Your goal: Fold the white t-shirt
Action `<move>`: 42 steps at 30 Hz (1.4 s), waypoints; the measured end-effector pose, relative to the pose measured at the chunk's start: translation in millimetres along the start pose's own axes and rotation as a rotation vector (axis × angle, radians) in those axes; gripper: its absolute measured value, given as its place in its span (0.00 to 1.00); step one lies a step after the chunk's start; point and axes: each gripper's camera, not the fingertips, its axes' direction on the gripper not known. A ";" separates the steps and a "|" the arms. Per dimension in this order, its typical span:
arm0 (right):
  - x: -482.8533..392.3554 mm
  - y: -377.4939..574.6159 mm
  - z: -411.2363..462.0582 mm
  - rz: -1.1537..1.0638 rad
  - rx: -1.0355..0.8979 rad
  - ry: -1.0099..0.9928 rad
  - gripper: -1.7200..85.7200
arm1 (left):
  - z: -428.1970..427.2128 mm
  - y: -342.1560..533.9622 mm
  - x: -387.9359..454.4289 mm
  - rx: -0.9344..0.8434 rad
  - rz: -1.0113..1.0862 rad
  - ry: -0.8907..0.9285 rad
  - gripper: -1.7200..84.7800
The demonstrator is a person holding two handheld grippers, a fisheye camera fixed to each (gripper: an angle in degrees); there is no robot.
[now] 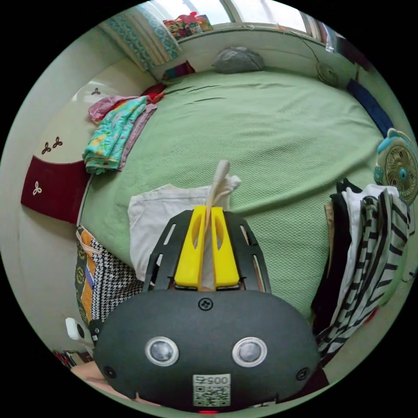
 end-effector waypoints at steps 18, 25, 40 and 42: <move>-274.8 5.6 126.1 -0.338 -0.061 0.049 0.06 | -29.2 86.0 -153.3 -0.083 -0.401 -0.307 0.05; -246.0 50.0 154.1 -0.489 -0.107 0.153 0.07 | -34.3 90.3 -175.3 -0.100 -0.410 -0.248 0.05; -176.5 98.5 195.4 -0.430 -0.286 0.085 0.06 | -76.6 88.9 -185.6 -0.065 -0.392 -0.280 0.04; -179.1 103.5 206.8 -0.461 -0.312 0.149 0.06 | -76.4 89.5 -187.5 -0.082 -0.399 -0.300 0.04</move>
